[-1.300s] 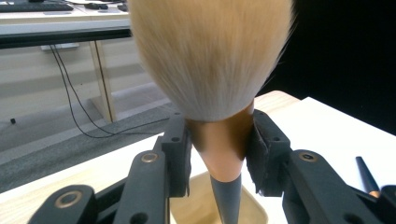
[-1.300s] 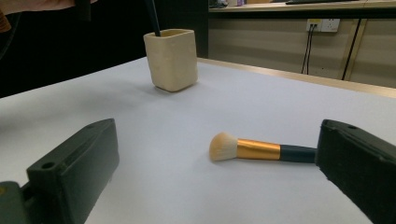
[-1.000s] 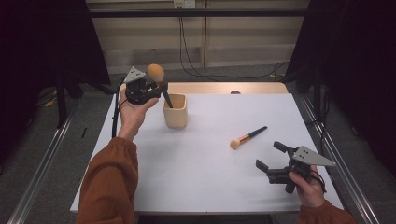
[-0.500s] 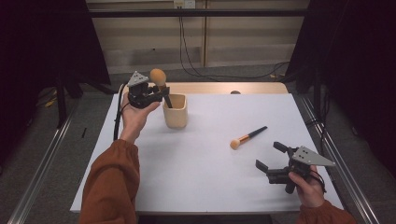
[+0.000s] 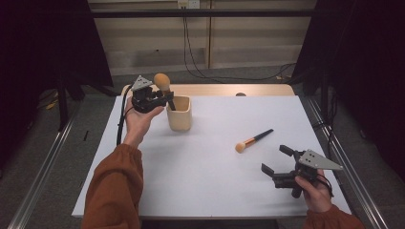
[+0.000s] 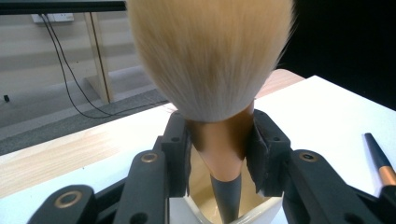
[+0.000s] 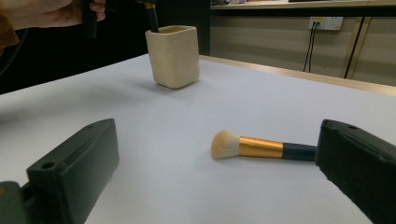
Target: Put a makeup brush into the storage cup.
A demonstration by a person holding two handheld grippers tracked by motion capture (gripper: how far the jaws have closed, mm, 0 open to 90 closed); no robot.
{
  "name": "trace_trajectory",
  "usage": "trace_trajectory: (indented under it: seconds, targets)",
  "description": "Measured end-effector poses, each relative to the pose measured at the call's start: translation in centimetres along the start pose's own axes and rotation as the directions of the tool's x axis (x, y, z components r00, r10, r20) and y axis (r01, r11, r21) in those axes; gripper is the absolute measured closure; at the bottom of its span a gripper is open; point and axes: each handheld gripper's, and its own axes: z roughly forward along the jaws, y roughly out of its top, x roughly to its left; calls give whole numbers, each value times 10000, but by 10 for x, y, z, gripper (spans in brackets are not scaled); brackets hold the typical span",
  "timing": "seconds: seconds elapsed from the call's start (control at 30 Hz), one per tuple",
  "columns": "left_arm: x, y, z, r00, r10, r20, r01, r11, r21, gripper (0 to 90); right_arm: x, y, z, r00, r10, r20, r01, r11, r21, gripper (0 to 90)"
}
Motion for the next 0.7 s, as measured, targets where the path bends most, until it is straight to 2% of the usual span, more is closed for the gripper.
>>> trace_trajectory:
  seconds: [0.2, 0.33, 0.6, 0.7]
  targets:
    - [-1, -4, 3, 10000, 49, 11, -50, 9999, 107, 634, 0, 0, 0, 10000, -10, -16, 10, 10000, 0, 0]
    - [-1, -5, 4, 9999, -89, -124, 91, 9998, 190, 633, 0, 0, 0, 10000, -20, -15, 20, 10000, 14, 0]
    - [1, -11, 4, 9998, -190, -58, 192, 9991, 391, 629, 0, 0, 0, 10000, -21, -14, 21, 10000, 16, 0]
    - [3, -14, 4, 9989, -464, 2, 464, 9985, 302, 564, 0, 0, 0, 10000, -63, -9, 63, 10000, 23, 0]
